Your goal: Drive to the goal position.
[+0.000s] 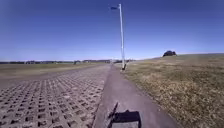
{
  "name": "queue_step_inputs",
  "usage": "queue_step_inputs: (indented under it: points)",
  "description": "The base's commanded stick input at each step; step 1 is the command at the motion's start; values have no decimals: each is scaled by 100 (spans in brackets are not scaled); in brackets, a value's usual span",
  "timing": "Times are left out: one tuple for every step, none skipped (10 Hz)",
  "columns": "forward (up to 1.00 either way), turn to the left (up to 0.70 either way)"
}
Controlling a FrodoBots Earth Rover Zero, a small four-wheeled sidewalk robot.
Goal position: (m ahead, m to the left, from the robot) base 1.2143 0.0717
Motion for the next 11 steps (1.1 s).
queue_step_inputs:
  points:
    - [85,0]
    - [66,0]
    - [47,0]
    - [28,0]
    - [9,0]
    - [0,0]
    - [0,0]
    - [0,0]
    - [0,0]
    - [0,0]
    - [0,0]
